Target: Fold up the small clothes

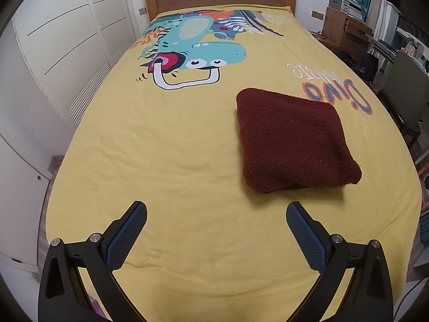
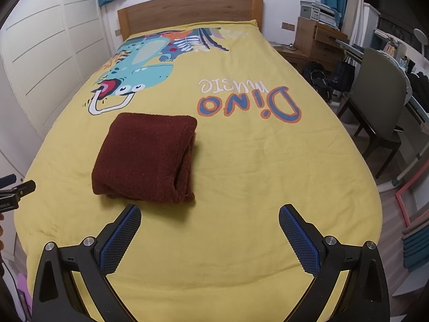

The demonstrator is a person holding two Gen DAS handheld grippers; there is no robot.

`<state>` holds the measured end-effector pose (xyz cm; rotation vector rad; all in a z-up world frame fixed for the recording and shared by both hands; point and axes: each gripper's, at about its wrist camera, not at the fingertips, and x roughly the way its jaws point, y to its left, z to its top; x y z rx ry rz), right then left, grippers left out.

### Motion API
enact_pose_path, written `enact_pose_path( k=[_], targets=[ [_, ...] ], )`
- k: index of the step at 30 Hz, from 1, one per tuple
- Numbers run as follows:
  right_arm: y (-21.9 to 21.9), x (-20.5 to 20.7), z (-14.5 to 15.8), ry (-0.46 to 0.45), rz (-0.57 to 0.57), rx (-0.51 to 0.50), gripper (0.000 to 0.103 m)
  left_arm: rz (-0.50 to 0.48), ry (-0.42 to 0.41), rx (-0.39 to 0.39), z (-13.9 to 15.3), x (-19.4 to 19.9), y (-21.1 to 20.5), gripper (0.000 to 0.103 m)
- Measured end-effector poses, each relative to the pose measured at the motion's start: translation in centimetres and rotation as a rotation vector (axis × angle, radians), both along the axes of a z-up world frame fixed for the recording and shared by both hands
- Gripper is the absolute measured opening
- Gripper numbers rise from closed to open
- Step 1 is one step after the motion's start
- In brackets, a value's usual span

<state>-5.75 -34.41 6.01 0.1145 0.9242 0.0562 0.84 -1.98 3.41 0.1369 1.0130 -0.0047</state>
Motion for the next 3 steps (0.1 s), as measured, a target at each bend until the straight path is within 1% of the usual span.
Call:
enact_pose_path(
  k=[3],
  targets=[
    [0.05,0.01,-0.10,0.004,0.002,0.001,0.103,-0.002,0.000,0.005,-0.03,-0.04,-0.16,0.102]
  ],
)
